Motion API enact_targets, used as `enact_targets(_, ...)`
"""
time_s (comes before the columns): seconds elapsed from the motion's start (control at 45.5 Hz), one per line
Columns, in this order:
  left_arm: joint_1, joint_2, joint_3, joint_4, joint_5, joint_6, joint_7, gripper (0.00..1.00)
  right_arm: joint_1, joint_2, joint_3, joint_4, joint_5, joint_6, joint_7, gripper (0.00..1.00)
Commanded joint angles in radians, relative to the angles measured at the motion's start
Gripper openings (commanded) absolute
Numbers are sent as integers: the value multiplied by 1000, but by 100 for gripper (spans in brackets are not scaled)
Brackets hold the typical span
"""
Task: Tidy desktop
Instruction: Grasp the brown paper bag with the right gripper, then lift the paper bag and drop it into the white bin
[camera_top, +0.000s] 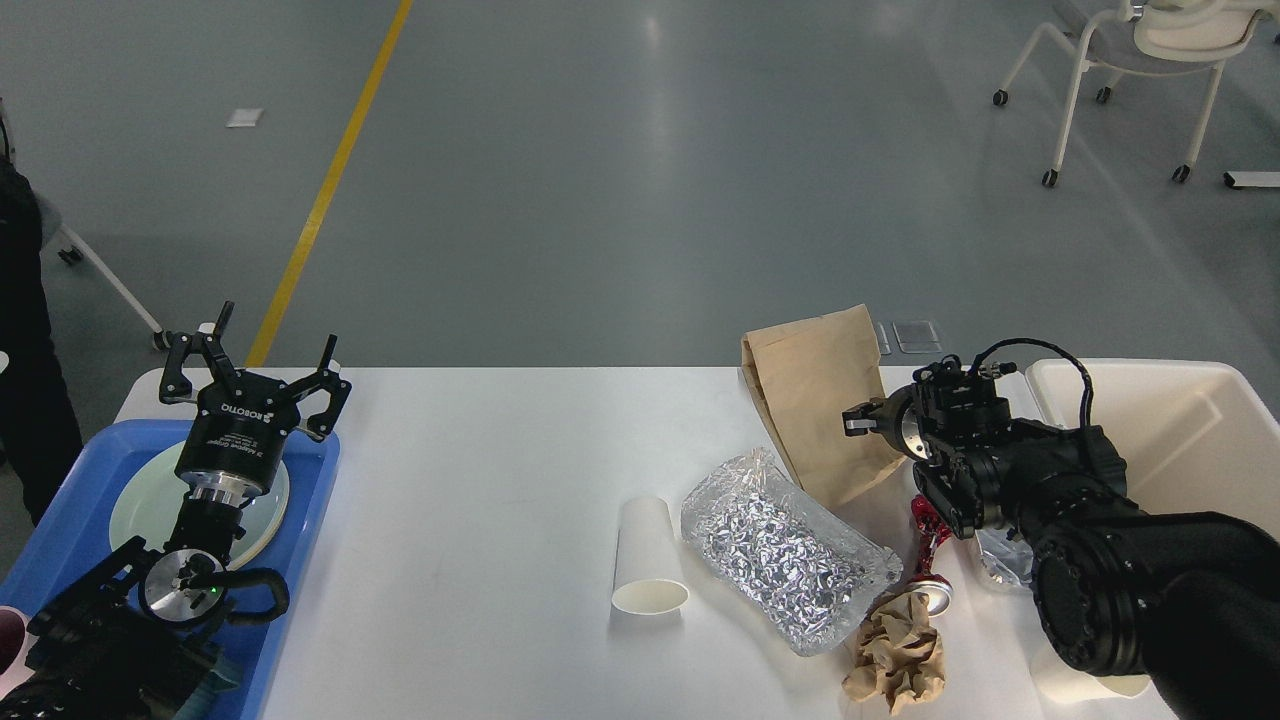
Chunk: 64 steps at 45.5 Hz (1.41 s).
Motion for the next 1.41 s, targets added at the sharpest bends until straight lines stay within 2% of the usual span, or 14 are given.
enact_targets(0.0, 0, 0, 0, 0, 0, 0, 0, 100, 77, 8, 5, 13, 3, 48, 48, 0)
enact_targets(0.11, 0, 0, 0, 0, 0, -1, 0, 100, 209, -11, 11, 95, 3, 138, 97, 0)
enact_targets(0.176, 0, 0, 0, 0, 0, -1, 0, 100, 336, -53, 11, 196, 3, 187, 132, 0)
enact_targets(0.285, 3, 0, 0, 0, 0, -1, 0, 100, 644, -129, 11, 473, -5, 276, 169, 0)
enact_targets(0.461, 3, 2, 0, 0, 0, -1, 0, 100, 1141, -222, 18, 861, -86, 404, 181, 0)
enact_targets(0.527, 3, 2, 0, 0, 0, -1, 0, 100, 1331, -238, 12, 976, -146, 479, 218, 0)
enact_targets(0.637, 3, 2, 0, 0, 0, -1, 0, 100, 1534, -256, 11, 1090, -192, 582, 244, 0)
enact_targets(0.768, 3, 0, 0, 0, 0, -1, 0, 100, 1598, -288, -14, 1144, -232, 587, 241, 0)
enact_targets(0.856, 3, 2, 0, 0, 0, -1, 0, 100, 1593, -325, -92, 1133, -255, 512, 235, 0)
enact_targets(0.988, 3, 0, 0, 0, 0, -1, 0, 100, 1464, -414, -329, 1126, -296, 277, 233, 0)
enact_targets(1.076, 3, 0, 0, 0, 0, -1, 0, 100, 1337, -510, -449, 1058, -319, 119, 230, 0)
enact_targets(1.229, 3, 0, 0, 0, 0, -1, 0, 100, 1029, -708, -500, 922, -296, -99, 213, 0)
enact_targets(1.383, 3, 0, 0, 0, 0, -1, 0, 100, 650, -752, -486, 818, -79, -278, 212, 0)
